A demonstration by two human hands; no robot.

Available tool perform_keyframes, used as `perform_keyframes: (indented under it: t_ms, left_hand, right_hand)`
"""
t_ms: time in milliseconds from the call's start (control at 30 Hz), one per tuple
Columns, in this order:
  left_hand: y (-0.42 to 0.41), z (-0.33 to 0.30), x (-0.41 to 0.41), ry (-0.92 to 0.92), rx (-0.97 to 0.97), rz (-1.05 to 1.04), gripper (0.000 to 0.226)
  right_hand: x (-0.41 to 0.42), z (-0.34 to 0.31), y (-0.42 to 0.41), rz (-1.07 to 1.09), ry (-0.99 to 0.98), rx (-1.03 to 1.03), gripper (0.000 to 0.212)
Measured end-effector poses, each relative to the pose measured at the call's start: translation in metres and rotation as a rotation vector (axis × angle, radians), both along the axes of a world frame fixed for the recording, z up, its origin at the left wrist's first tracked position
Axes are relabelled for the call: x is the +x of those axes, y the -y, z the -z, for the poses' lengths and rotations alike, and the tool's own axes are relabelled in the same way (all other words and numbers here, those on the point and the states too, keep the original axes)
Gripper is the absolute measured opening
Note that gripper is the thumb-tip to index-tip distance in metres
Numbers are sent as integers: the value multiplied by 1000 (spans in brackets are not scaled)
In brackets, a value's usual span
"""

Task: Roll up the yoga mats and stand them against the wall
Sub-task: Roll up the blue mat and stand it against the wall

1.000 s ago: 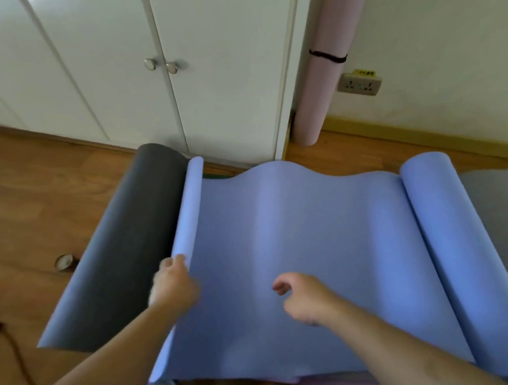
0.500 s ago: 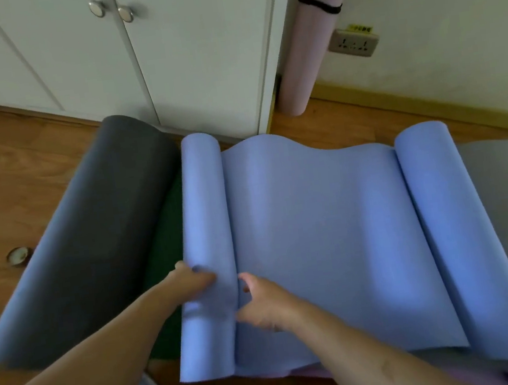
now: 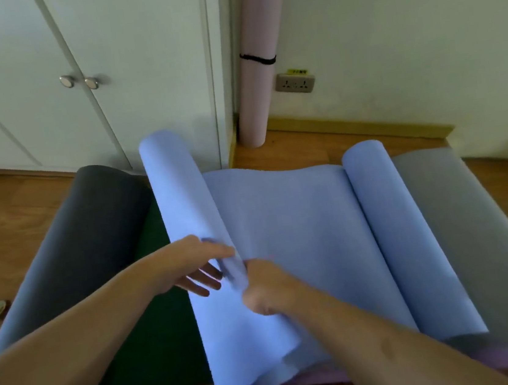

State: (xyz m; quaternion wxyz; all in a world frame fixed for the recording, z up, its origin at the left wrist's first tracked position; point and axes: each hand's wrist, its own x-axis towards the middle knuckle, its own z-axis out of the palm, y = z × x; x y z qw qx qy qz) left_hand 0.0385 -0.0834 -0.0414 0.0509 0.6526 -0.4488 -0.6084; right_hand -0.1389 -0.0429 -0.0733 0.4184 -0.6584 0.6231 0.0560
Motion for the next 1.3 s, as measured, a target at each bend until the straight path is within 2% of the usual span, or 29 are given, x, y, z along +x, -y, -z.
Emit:
perform_keyframes:
  t_ms: [67,133,167,200,233,267,300,367,400,467,533,567,633,700,767,833,900,1033,1133,1200,1300]
  left_hand:
    - [9,-30,-8,328,-295,268,63]
    - [12,-52,-19,641,-769,604,87]
    - [12,-58,-27,721,-972,792,106]
    - [13,-63,-37,768,-1078,980,121]
    - [16,-66,-49,806,-1094,1148,125]
    - [18,-67,-64,816,-1061,1260,117]
    - [22,-67,-79,794,-1014,1299,99]
    - [29,-68,-110,728,-1017,1242,45]
    - [31,-70,-125,733,-1039,1209,30]
    - [35,-67,-151,785,-1069,1239,26]
    - [35,-57,-175,811,-1103,1300,17]
    - [35,-52,-186,829,-1111,1335,13]
    - [35,-45,-205,833,-1113,1390,16]
    - [41,-36,-214,830,-1123,1396,16]
    - [47,-30,-220,779,-1265,1370,18]
    - [52,-28,-224,796,-1255,1371,19]
    - [55,-25,-223,849,-1120,1406,17]
    - [56,-32,-214,890,-1118,1384,18]
    - [48,-52,-205,831,-1100,1339,14]
    - [39,-71,-194,767,-1188,1362,27]
    - [14,-121,-183,810,-1234,1368,38]
  right_hand:
    - [-35,-32,11,-134,-102,-63,33]
    - [-73,-59,19,-213,-140,-76,24]
    - [-90,-71,20,-237,-134,-63,19]
    - [-105,-82,21,-262,-121,-56,19]
    - [-117,-90,21,-292,-117,-55,21]
    - [-127,-96,20,-310,-119,-47,24]
    - [-137,-100,20,-307,-119,-41,27]
    - [-162,-96,22,-268,-97,-13,34]
    - [-178,-93,24,-226,-80,18,39]
    - [-219,-83,29,-37,-3,117,50]
    - [-269,-64,39,313,132,187,57]
    - [-295,-53,44,444,123,178,60]
    - [-348,-24,48,468,-207,92,76]
    - [-384,18,44,442,-510,88,110]
    - [-398,58,40,501,-509,173,135]
    - [-397,81,38,569,-440,232,143]
    - [-392,93,39,544,-478,178,135]
    - [-376,78,53,367,-529,-39,73]
    - [-365,24,70,202,-548,-154,58]
    - [-366,-24,75,130,-541,-260,50]
    - [-361,-98,68,32,-454,-459,44]
